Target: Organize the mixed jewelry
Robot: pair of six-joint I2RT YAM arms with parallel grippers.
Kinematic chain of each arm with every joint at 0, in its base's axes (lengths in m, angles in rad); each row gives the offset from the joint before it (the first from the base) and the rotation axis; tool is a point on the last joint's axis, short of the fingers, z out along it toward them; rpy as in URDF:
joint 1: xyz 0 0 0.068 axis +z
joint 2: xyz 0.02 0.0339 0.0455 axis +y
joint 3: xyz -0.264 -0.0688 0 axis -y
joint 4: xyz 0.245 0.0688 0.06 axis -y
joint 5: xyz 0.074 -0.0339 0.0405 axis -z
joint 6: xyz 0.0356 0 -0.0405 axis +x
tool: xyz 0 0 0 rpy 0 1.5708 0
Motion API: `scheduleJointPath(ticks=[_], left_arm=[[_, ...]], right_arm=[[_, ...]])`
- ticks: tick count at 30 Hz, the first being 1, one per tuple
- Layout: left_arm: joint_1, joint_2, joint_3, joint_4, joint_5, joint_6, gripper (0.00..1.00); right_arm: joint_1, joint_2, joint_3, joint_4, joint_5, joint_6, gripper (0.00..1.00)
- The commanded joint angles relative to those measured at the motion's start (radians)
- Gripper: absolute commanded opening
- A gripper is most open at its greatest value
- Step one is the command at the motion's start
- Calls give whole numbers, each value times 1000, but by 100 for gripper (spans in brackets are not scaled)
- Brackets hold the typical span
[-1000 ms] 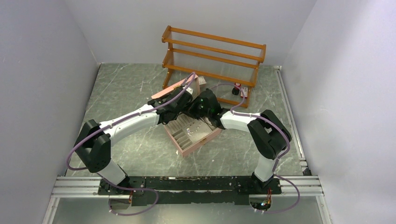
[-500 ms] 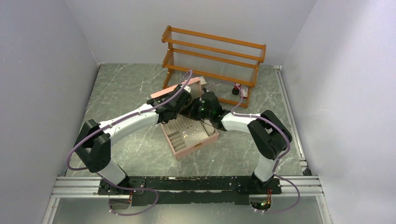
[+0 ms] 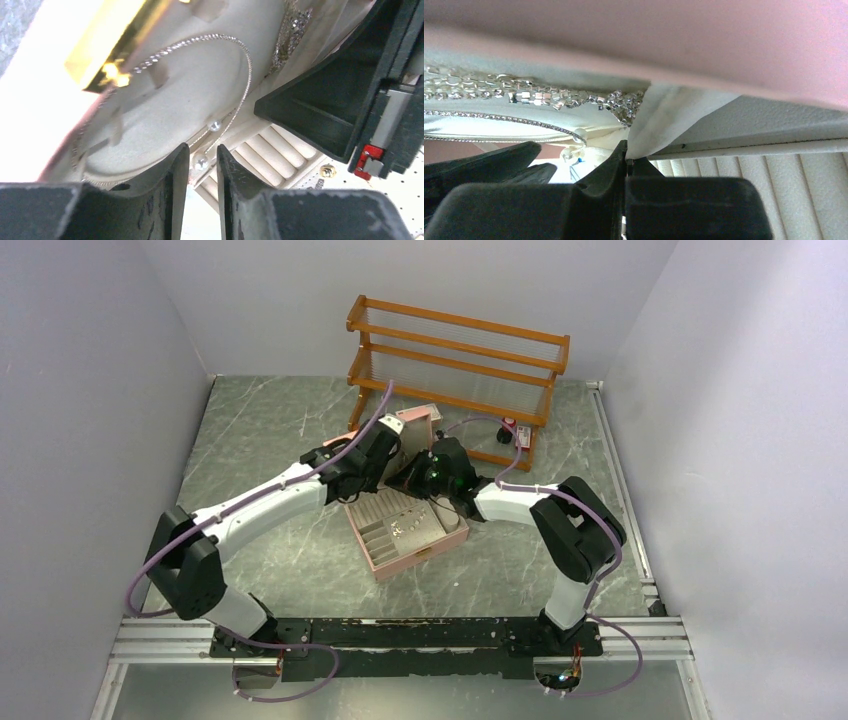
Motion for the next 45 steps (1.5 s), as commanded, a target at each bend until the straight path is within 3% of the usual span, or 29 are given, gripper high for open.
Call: scheduleJointPath(ticks=[1, 7, 16, 37, 45], left_arm=[[8, -56, 28, -6, 23, 10, 33], [8, -70, 20, -58, 73, 129, 41], [4, -12, 39, -199, 54, 33, 46], [4, 75, 72, -125, -106, 17, 25], [5, 70, 105, -118, -121, 17, 23]], right_arm=[[16, -20, -24, -75, -7, 29, 0], [16, -17, -14, -83, -3, 34, 0], [17, -7, -19, -74, -8, 45, 0], [16, -30, -29, -68, -25, 39, 0], [17, -32, -35, -65, -29, 39, 0]])
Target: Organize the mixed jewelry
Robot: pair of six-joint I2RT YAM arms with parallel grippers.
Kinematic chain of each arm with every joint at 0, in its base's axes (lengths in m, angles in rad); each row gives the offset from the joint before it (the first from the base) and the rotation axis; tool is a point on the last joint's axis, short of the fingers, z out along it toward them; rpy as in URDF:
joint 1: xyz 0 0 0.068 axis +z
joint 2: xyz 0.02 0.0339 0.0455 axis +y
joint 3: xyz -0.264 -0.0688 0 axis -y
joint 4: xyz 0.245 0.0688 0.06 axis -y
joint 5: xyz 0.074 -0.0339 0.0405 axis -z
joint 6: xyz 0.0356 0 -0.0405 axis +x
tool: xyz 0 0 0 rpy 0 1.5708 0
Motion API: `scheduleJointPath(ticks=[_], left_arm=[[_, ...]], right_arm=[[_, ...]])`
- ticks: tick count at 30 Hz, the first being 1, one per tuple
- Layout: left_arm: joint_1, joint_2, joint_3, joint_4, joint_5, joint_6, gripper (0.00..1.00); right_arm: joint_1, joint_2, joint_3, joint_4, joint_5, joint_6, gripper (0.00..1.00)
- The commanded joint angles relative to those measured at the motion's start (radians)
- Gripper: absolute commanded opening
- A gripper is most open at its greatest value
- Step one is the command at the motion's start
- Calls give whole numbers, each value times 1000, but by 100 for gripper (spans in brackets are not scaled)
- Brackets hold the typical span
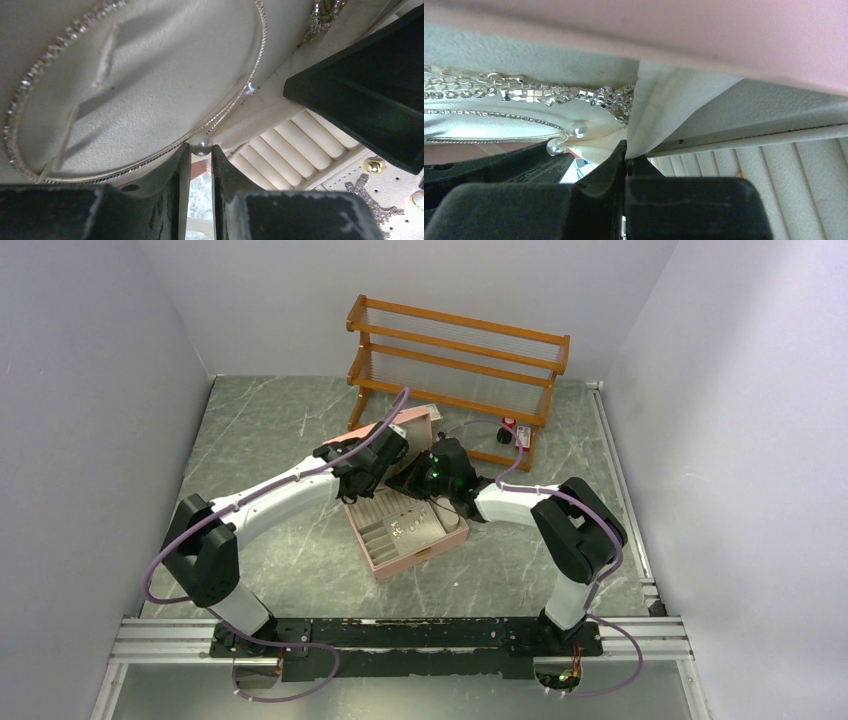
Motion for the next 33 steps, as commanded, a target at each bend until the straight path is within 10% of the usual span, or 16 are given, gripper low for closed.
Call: scheduleJointPath(ticks=[1, 33], left_arm=[[5, 5, 54, 22, -60, -3, 24], [6, -40, -10, 71, -17, 12, 31]], right_arm=[[14, -25, -30, -52, -43, -15, 0], [14, -28, -35, -36, -61, -7, 0]])
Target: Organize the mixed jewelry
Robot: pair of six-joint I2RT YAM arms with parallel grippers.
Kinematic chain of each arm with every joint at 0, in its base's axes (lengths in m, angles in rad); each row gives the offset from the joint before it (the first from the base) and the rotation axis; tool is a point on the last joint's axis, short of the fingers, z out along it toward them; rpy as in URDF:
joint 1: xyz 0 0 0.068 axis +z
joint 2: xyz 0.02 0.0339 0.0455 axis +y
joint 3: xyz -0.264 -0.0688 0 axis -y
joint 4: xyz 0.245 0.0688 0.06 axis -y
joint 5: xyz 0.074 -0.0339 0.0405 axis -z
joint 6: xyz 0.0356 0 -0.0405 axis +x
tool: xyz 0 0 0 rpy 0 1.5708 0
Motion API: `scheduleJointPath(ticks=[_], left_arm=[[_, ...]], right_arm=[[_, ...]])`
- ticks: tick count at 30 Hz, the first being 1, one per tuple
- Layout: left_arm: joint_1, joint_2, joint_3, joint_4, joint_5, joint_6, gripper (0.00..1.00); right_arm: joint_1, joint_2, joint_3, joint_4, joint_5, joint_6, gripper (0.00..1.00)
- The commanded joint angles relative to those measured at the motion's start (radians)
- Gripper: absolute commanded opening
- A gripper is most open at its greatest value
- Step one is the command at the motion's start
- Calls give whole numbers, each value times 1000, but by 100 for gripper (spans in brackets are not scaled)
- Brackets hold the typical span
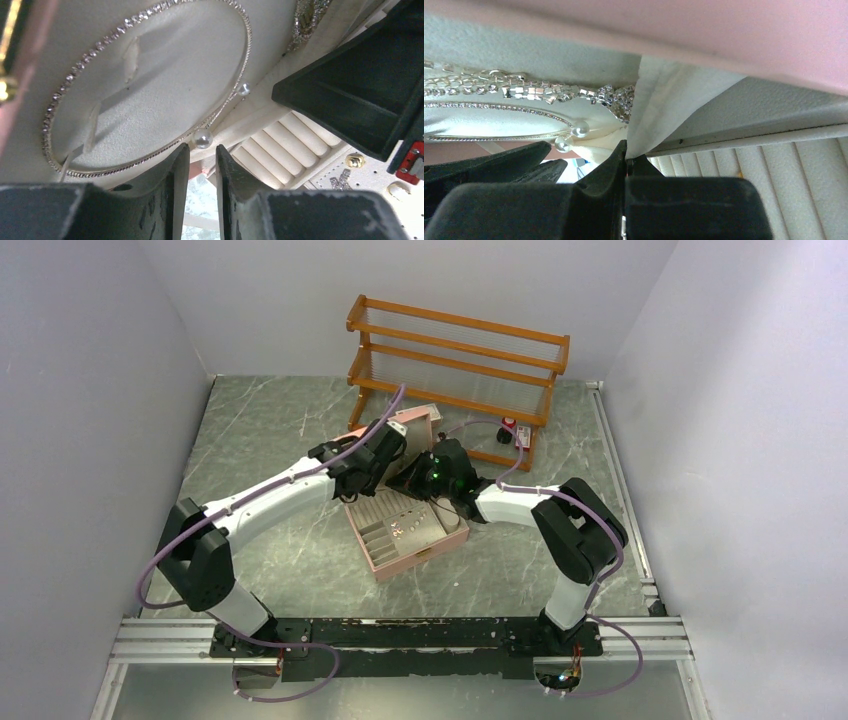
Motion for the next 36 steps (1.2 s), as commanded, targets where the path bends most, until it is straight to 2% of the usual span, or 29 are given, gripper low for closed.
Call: scheduleJointPath(ticks=[1, 7, 18, 36], left_arm=[[6, -8, -22, 64, -58, 11, 30], [5, 7, -44, 94, -55, 12, 22], [5, 40, -32, 83, -89, -23, 18], [7, -5, -14, 96, -14, -31, 26]], right_arm=[[14, -22, -25, -46, -58, -7, 0], [13, -25, -22, -56, -59, -13, 0], [14, -66, -59, 56, -109, -29, 0], [3, -108, -69, 149, -120, 3, 4]])
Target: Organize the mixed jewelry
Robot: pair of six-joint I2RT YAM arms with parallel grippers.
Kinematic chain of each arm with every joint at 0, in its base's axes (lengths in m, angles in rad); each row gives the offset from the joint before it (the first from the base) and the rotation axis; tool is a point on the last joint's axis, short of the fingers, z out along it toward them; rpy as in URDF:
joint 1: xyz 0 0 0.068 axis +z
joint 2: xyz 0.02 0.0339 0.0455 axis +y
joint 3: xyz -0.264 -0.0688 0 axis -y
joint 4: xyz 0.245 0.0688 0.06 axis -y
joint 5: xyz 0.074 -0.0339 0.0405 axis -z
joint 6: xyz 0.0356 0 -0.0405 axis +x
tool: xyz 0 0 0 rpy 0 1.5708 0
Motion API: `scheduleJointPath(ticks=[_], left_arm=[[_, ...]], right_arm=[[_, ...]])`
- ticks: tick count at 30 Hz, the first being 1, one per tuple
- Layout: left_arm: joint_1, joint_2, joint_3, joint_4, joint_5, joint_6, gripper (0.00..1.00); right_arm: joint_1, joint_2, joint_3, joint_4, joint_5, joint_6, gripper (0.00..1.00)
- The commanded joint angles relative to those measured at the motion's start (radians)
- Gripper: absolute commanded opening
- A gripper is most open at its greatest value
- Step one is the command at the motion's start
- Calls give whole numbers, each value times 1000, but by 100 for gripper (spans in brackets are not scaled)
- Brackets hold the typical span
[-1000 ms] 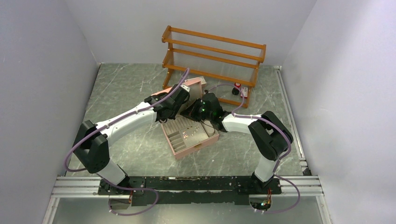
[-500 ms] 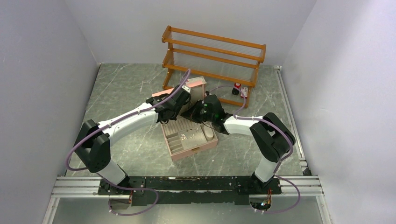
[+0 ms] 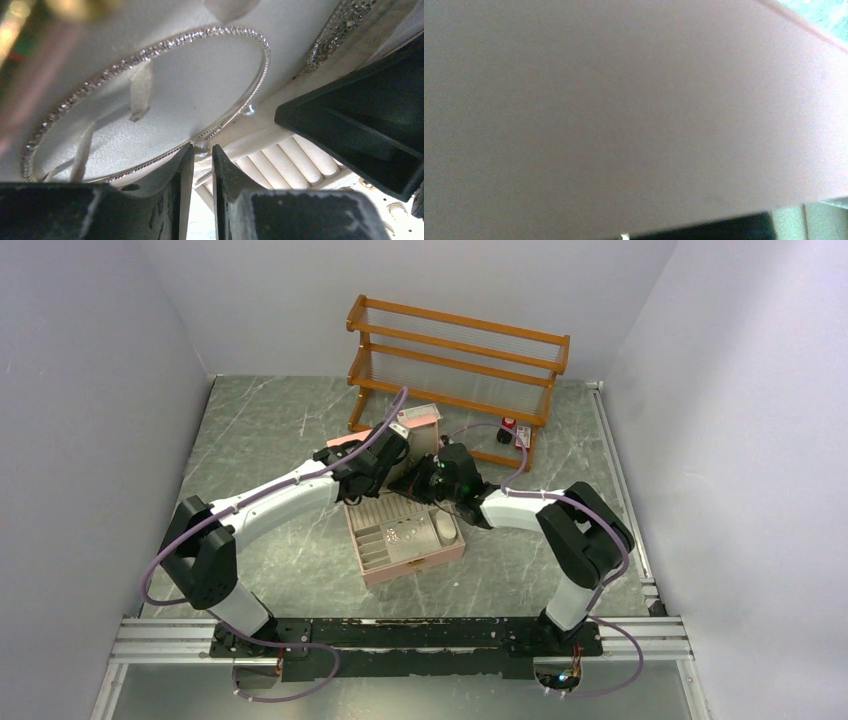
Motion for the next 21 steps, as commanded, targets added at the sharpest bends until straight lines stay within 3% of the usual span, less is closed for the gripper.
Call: scheduleJointPath(ticks=[1, 12, 21], left_arm=[[16, -21, 19, 40, 8, -5, 27], [16, -60, 19, 74, 27, -20, 28], [15, -113, -12, 80, -10, -30, 32]], right_arm=[[5, -71, -11, 93, -92, 18, 4], [1, -87, -25, 133, -105, 32, 4], [-1, -70, 24, 46, -87, 34, 3]])
